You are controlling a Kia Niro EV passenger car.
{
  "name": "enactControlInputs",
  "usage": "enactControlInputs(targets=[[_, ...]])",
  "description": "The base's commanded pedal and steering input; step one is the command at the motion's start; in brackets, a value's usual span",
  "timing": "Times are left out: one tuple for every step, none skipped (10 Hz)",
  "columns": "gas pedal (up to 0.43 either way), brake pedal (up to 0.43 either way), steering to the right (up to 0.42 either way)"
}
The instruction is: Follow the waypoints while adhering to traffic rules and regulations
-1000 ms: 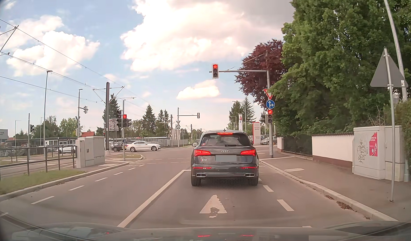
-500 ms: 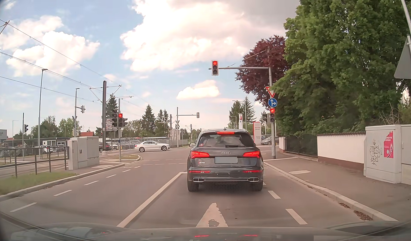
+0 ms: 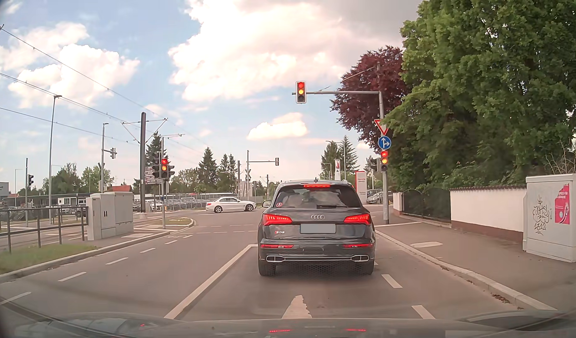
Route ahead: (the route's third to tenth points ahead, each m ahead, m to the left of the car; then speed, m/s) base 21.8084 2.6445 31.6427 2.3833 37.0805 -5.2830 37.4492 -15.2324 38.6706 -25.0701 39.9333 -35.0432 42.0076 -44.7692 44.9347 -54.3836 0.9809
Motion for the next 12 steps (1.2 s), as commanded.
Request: enactControlInputs(targets=[[0.0, 0.171, -0.001], [0.0, 0.159, -0.001], [0.0, 0.14, -0.002], [0.0, 0.146, -0.002], [0.0, 0.146, -0.002], [0.0, 0.146, -0.002], [0.0, 0.146, -0.003], [0.0, 0.146, -0.003], [0.0, 0.146, -0.003], [0.0, 0.146, -0.004], [0.0, 0.146, -0.004], [0.0, 0.146, -0.005]])
